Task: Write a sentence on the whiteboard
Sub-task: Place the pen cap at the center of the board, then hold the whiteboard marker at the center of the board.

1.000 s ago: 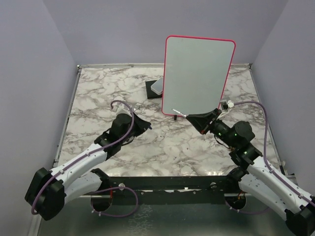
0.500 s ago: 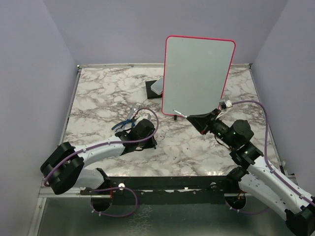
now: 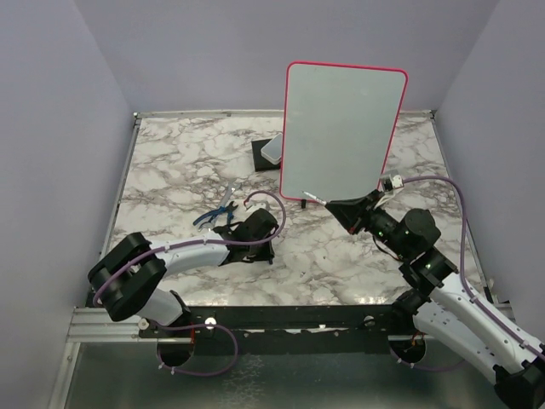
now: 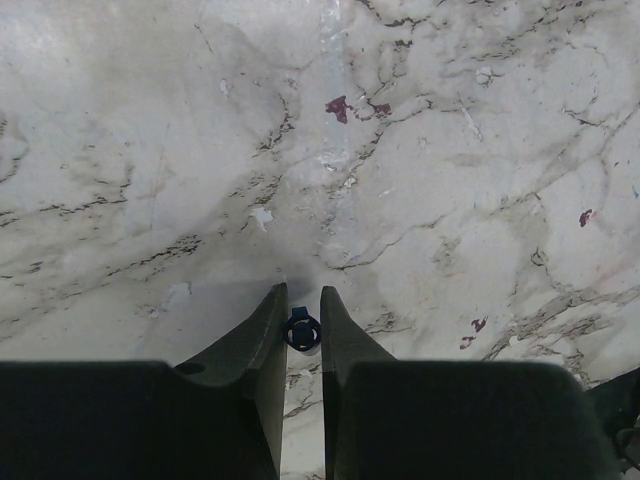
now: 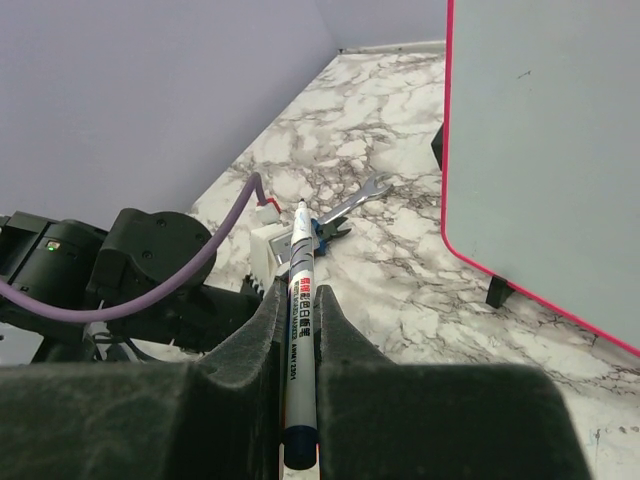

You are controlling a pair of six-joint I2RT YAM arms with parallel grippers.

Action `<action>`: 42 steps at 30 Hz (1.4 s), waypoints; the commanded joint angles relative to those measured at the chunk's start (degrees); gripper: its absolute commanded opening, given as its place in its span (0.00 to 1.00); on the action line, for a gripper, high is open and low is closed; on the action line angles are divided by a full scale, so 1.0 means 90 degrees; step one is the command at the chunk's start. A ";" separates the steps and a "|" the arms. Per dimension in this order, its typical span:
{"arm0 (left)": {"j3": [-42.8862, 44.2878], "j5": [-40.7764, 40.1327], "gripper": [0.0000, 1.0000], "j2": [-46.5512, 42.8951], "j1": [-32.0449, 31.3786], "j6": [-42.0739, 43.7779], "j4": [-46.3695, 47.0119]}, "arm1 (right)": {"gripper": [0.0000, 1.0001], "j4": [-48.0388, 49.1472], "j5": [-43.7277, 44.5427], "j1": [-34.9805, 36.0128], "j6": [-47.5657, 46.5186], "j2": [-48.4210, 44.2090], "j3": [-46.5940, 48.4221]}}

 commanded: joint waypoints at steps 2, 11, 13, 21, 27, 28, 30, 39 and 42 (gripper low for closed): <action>0.0136 -0.0060 0.20 0.0105 -0.0109 0.0031 -0.0076 | 0.00 -0.0267 0.0253 -0.0006 -0.0187 -0.0144 0.0001; 0.0078 -0.0236 0.44 -0.0015 -0.0105 0.0002 -0.0126 | 0.00 -0.0361 0.0336 -0.0006 -0.0295 -0.0282 0.0011; 0.0108 -0.0328 0.56 -0.0123 -0.0106 0.0008 -0.0191 | 0.00 -0.0389 0.0336 -0.0006 -0.0311 -0.0302 0.0019; 0.0880 -0.1092 0.87 -0.0596 -0.0105 0.0471 -0.1079 | 0.00 -0.0608 0.0445 -0.0006 -0.0408 -0.0495 0.0177; 0.1900 -0.1495 0.96 -0.0783 0.0081 0.1079 -0.1663 | 0.00 -0.0754 0.0610 -0.0006 -0.0498 -0.0786 0.0274; 0.2045 -0.1493 0.96 -0.0803 0.0156 0.1181 -0.1684 | 0.00 -0.0762 0.0638 -0.0006 -0.0549 -0.0808 0.0278; 0.2349 -0.1385 0.96 -0.0818 0.0363 0.1393 -0.1697 | 0.00 -0.0804 0.0650 -0.0006 -0.0697 -0.0813 0.0321; 0.3505 -0.0500 0.96 -0.0586 0.1394 0.2673 -0.1707 | 0.00 -0.1494 0.1145 -0.0006 -0.0946 -0.0265 0.1100; 0.3895 -0.0255 0.96 -0.0421 0.1558 0.3213 -0.1665 | 0.00 -0.1606 0.1400 -0.0006 -0.0886 -0.0075 0.1313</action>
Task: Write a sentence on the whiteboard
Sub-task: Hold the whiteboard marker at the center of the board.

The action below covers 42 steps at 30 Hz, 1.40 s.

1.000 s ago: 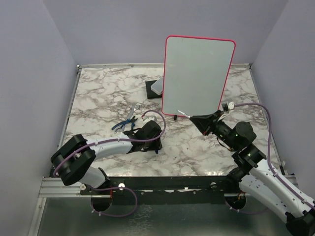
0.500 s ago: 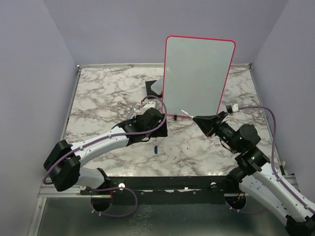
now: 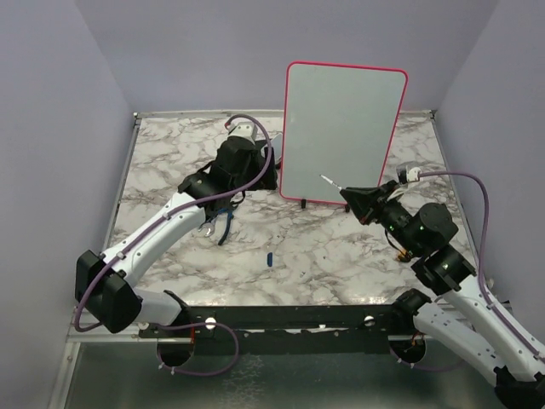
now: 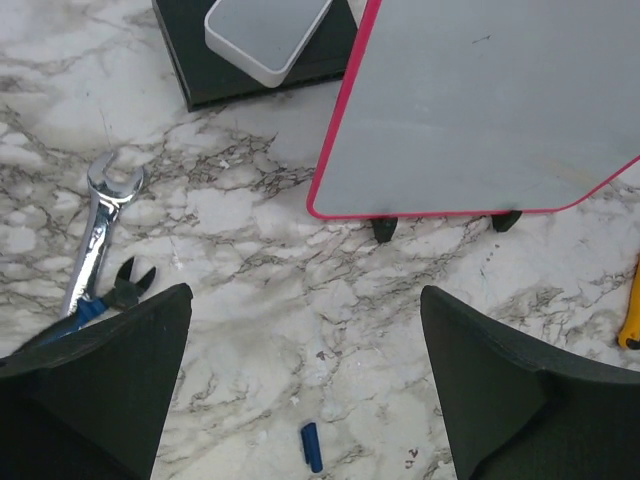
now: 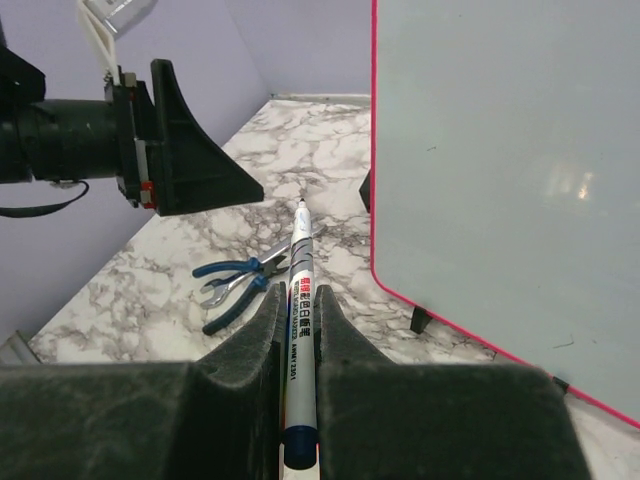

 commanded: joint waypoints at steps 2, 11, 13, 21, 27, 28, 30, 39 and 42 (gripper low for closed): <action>0.0744 0.0721 0.96 0.0313 0.0312 0.1343 0.0022 | 0.00 -0.0521 0.0647 -0.0006 -0.0068 0.0336 0.0506; 0.1287 0.2215 0.96 0.0770 0.1250 0.1453 0.1283 | 0.01 -0.0137 0.1095 -0.0018 -0.0331 0.1338 0.1217; 0.1456 0.2465 0.95 0.0962 0.1303 0.1498 0.1498 | 0.01 0.0126 0.1104 -0.0025 -0.0333 0.1505 0.1355; 0.2163 0.3465 0.92 0.1829 0.1428 0.1861 0.2105 | 0.01 0.1122 0.0973 -0.0278 -0.0611 0.2344 0.1745; 0.2293 0.3682 0.83 0.2269 0.1439 0.2096 0.2495 | 0.01 0.1849 0.0773 -0.0426 -0.0807 0.2962 0.1913; 0.2286 0.3703 0.80 0.2327 0.1439 0.2112 0.2589 | 0.01 0.1961 0.0738 -0.0455 -0.0823 0.3058 0.1938; 0.2338 0.3780 0.73 0.2495 0.1436 0.2107 0.2735 | 0.01 0.2136 0.0656 -0.0499 -0.0835 0.3254 0.2023; 0.2161 0.4141 0.53 0.2690 0.1454 0.2134 0.3253 | 0.00 0.2413 0.0240 -0.0549 -0.0824 0.3705 0.2264; 0.2123 0.4155 0.50 0.2745 0.1458 0.2090 0.3313 | 0.00 0.2427 0.0147 -0.0551 -0.0787 0.3744 0.2236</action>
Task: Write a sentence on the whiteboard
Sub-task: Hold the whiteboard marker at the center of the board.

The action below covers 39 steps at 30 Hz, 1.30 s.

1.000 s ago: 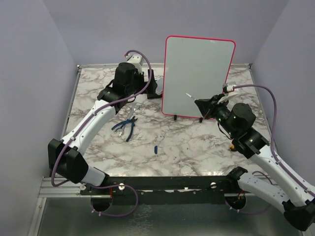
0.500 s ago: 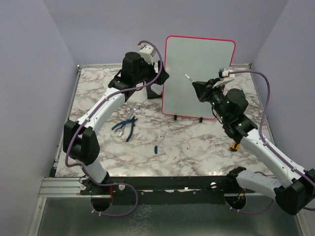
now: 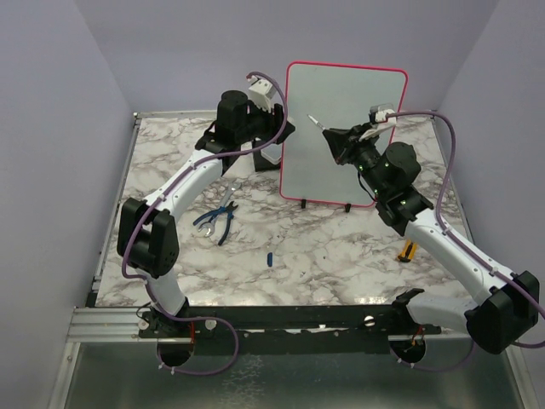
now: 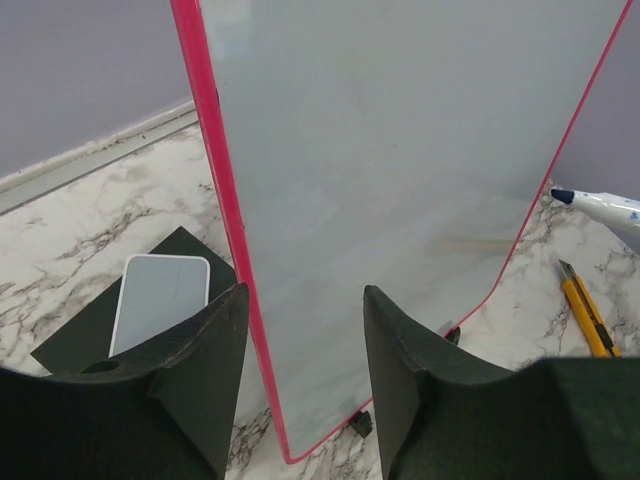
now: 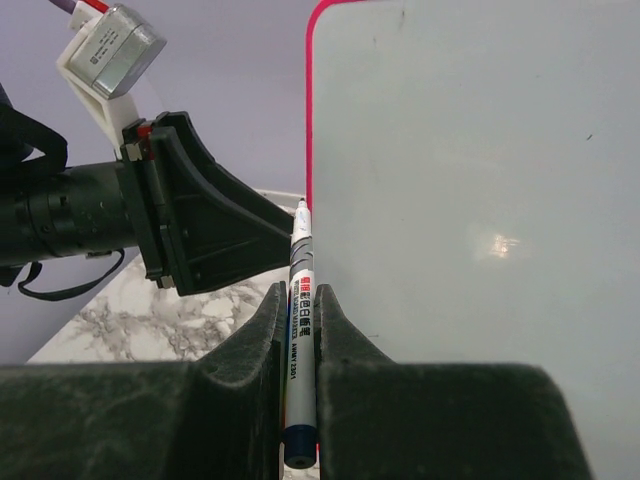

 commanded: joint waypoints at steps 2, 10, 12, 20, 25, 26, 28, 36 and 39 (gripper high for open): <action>-0.0089 0.0223 0.49 0.0107 0.0045 0.0030 0.0378 | 0.00 0.0319 -0.0384 -0.0035 -0.0053 0.0082 0.0106; -0.0253 -0.0231 0.49 0.0122 0.0050 0.0095 0.0396 | 0.00 0.0356 -0.0488 -0.0032 -0.0004 0.0015 0.0030; -0.0255 -0.0187 0.49 0.0165 0.0045 0.0096 0.0409 | 0.00 0.0361 -0.0500 -0.0033 -0.0003 0.0002 0.0014; -0.0372 -0.0101 0.49 0.0243 0.0050 0.0114 0.0445 | 0.00 0.0358 -0.0557 -0.0030 0.0035 -0.0034 -0.0050; -0.0435 -0.0040 0.49 0.0241 0.0044 0.0081 0.0450 | 0.00 0.0369 -0.0595 -0.0030 0.0057 -0.0039 -0.0069; -0.0458 -0.0037 0.50 0.0246 0.0041 0.0071 0.0457 | 0.00 0.0364 -0.0606 -0.0031 0.0057 -0.0037 -0.0077; -0.0493 0.0003 0.50 0.0218 0.0040 0.0068 0.0458 | 0.00 0.0358 -0.0622 -0.0030 0.0056 -0.0043 -0.0073; -0.0661 0.0255 0.50 0.0180 -0.0044 -0.0019 0.0584 | 0.00 0.0361 -0.0657 -0.0030 0.0079 -0.0072 -0.0125; -0.0742 0.0301 0.50 0.0138 -0.0102 -0.0041 0.0601 | 0.00 0.0351 -0.0666 -0.0030 0.0085 -0.0099 -0.0143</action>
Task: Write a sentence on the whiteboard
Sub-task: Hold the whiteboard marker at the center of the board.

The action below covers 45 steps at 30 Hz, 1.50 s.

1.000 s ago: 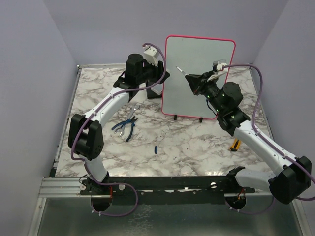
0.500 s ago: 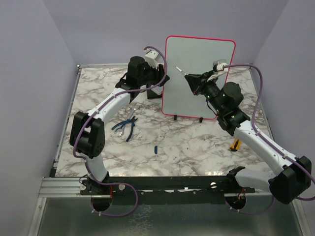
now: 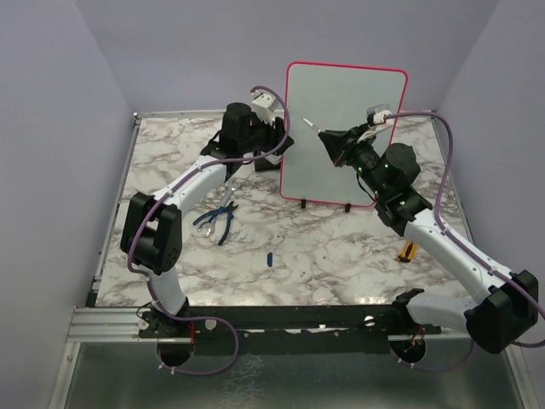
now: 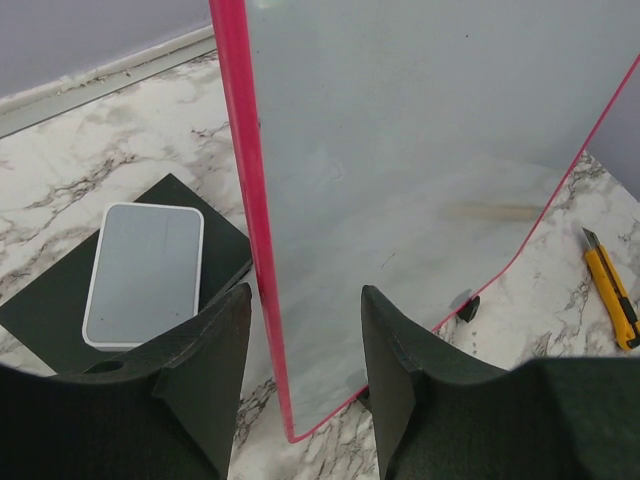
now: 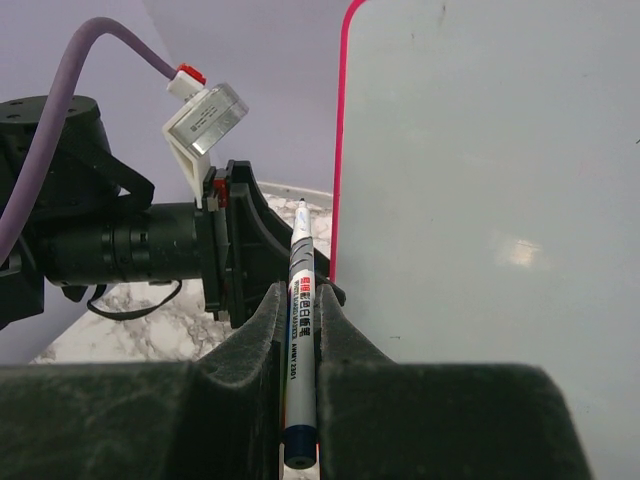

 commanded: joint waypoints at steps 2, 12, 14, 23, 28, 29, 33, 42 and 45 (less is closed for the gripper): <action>-0.0201 0.0295 0.50 -0.0121 -0.0127 -0.0056 0.0215 | 0.00 0.0148 -0.0140 -0.0031 0.0043 -0.0139 -0.0092; -0.0420 0.0319 0.50 -0.0283 -0.0306 -0.0084 0.0232 | 0.00 0.0129 -0.0096 -0.0033 0.0036 -0.0255 -0.0218; -0.0465 0.0332 0.50 -0.0315 -0.0333 -0.0102 0.0233 | 0.00 0.0121 -0.0091 -0.0032 0.0043 -0.0283 -0.0240; -0.0608 0.0177 0.50 -0.0373 -0.0347 -0.0216 0.0163 | 0.01 0.0204 -0.0022 -0.0029 -0.0167 -0.0256 -0.0199; -0.0686 0.0117 0.54 -0.0409 -0.0343 -0.0275 0.0159 | 0.01 0.0323 -0.0066 -0.0028 -0.0336 -0.0022 0.0043; -0.0708 0.0095 0.55 -0.0430 -0.0345 -0.0244 0.0159 | 0.01 0.0360 -0.0034 -0.0024 -0.0359 0.0036 0.0083; -0.0659 0.0011 0.59 -0.0472 -0.0338 -0.0171 0.0112 | 0.01 0.0425 0.0078 -0.0021 -0.0398 0.0232 0.0282; 0.0039 -0.0032 0.65 -0.0223 -0.0241 -0.0183 0.0058 | 0.00 0.0432 0.0441 -0.0024 -0.0514 0.0832 0.0837; 0.0241 -0.0032 0.64 -0.0154 -0.0229 -0.0198 0.0054 | 0.01 0.0478 0.0545 -0.0020 -0.0576 0.1008 0.0982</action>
